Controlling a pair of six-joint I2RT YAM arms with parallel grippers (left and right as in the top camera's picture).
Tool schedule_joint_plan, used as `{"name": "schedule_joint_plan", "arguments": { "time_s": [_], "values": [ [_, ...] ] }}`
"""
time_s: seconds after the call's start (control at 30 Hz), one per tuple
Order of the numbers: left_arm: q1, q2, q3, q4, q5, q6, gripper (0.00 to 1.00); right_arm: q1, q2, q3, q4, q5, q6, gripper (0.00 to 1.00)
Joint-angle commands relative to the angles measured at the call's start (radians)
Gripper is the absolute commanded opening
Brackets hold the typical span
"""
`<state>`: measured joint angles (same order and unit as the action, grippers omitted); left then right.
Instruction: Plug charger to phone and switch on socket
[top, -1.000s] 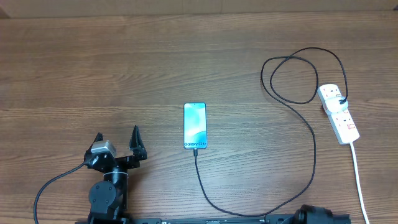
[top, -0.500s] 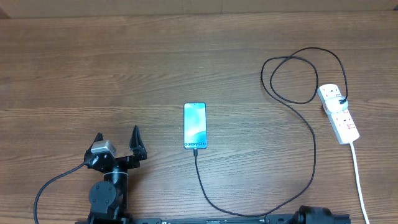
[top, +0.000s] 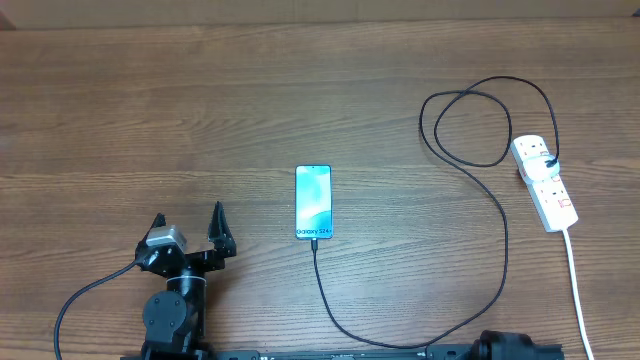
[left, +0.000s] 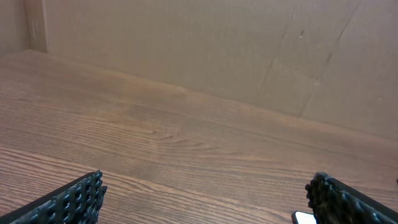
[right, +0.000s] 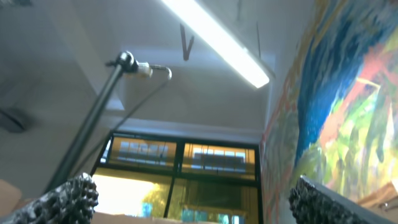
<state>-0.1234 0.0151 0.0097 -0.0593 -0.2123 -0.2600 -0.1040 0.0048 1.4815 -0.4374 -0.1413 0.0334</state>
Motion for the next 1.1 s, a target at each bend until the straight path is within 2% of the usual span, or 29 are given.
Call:
{"name": "schedule_joint_plan", "arguments": {
  "time_s": [0.0, 0.13, 0.43, 0.57, 1.07],
  "values": [
    [0.005, -0.008, -0.005, 0.002, 0.01, -0.006, 1.0, 0.002, 0.001, -0.125, 0.091, 0.018, 0.018, 1.0],
    [0.005, -0.008, -0.005, 0.002, 0.01, -0.006, 1.0, 0.002, 0.001, -0.285, 0.209, 0.004, 0.018, 1.0],
    [0.005, -0.008, -0.005, 0.002, 0.01, -0.006, 1.0, 0.002, 0.066, -0.834, 0.443, -0.07, 0.019, 1.0],
    [0.005, -0.008, -0.005, 0.002, 0.01, -0.006, 1.0, 0.004, 0.103, -1.024, 0.575, -0.111, 0.019, 1.0],
    [0.005, -0.008, -0.005, 0.002, 0.01, -0.006, 1.0, 0.006, -0.002, -1.381, 0.62, -0.005, 0.018, 1.0]
  ]
}}
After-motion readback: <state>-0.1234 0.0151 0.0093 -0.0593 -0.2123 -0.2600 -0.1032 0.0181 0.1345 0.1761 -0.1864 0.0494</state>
